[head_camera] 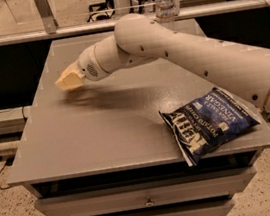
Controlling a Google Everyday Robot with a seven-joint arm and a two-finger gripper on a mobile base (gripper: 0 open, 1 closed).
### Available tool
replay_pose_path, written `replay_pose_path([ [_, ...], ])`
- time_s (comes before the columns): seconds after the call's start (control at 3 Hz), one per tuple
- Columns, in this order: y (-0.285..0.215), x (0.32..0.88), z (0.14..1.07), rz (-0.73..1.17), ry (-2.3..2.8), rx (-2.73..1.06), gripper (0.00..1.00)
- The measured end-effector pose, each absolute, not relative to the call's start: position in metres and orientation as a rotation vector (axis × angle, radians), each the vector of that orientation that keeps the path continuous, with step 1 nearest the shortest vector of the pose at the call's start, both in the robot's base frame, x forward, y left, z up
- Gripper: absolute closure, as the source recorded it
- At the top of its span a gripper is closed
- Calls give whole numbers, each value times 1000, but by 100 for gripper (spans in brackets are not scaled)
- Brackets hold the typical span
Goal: Move orange near water bottle
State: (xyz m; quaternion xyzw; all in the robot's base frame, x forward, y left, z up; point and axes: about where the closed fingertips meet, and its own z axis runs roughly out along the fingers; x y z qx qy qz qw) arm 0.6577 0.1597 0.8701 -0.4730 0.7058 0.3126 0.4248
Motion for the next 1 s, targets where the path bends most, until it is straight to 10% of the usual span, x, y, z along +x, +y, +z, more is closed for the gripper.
replay_pose_path([
  [1.0, 65, 680, 925, 618, 1727, -1046, 100],
])
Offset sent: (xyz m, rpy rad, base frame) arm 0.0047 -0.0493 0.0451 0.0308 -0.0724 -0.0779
